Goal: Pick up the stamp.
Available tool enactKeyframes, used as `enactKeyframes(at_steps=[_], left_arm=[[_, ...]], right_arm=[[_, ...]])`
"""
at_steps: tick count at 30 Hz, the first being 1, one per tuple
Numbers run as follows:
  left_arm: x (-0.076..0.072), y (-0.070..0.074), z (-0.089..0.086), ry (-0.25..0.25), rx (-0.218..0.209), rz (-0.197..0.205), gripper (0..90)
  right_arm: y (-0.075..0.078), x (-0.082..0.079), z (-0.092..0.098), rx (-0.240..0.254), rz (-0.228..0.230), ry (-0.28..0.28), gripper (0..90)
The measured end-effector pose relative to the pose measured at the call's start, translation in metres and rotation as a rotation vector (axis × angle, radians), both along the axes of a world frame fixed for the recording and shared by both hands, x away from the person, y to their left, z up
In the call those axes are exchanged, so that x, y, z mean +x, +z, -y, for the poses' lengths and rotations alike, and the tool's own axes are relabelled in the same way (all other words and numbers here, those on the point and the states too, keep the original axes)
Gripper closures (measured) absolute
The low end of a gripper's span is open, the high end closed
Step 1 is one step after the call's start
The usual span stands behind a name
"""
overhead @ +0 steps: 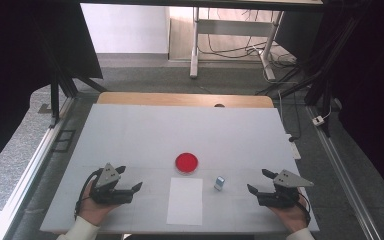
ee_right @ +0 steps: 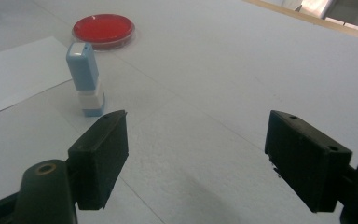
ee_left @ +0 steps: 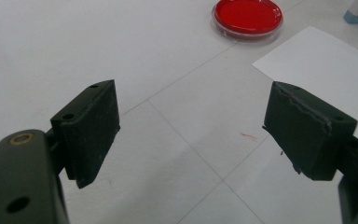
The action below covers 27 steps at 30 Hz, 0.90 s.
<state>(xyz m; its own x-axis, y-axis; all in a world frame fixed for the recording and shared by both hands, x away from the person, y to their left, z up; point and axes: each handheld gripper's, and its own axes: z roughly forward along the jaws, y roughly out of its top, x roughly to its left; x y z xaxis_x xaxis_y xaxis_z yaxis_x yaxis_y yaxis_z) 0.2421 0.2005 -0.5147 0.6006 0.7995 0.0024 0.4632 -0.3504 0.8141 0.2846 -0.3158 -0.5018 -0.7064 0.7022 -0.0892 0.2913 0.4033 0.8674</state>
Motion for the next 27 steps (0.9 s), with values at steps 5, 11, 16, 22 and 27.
enactKeyframes(at_steps=[5,11,16,22,27], left_arm=[[-0.001,0.0002,-0.0025,-0.003,0.003,0.009,18.3],[-0.0011,-0.0003,-0.005,-0.007,0.002,0.002,18.0],[0.0008,-0.0013,-0.0052,-0.013,-0.004,-0.006,18.0],[-0.0028,-0.0004,-0.0067,0.001,-0.015,-0.013,18.0],[-0.0041,0.0003,-0.0044,-0.006,-0.007,-0.005,18.0]], right_arm=[[0.0,0.0025,0.0003,0.011,0.002,-0.016,21.6],[-0.0003,0.0034,-0.0041,-0.006,0.004,-0.01,21.9],[-0.0006,0.0034,-0.0054,-0.002,-0.003,-0.01,22.2],[-0.0003,0.0047,-0.009,0.0,-0.002,-0.011,22.5],[0.0009,0.0038,-0.009,0.016,0.006,-0.018,22.9]])
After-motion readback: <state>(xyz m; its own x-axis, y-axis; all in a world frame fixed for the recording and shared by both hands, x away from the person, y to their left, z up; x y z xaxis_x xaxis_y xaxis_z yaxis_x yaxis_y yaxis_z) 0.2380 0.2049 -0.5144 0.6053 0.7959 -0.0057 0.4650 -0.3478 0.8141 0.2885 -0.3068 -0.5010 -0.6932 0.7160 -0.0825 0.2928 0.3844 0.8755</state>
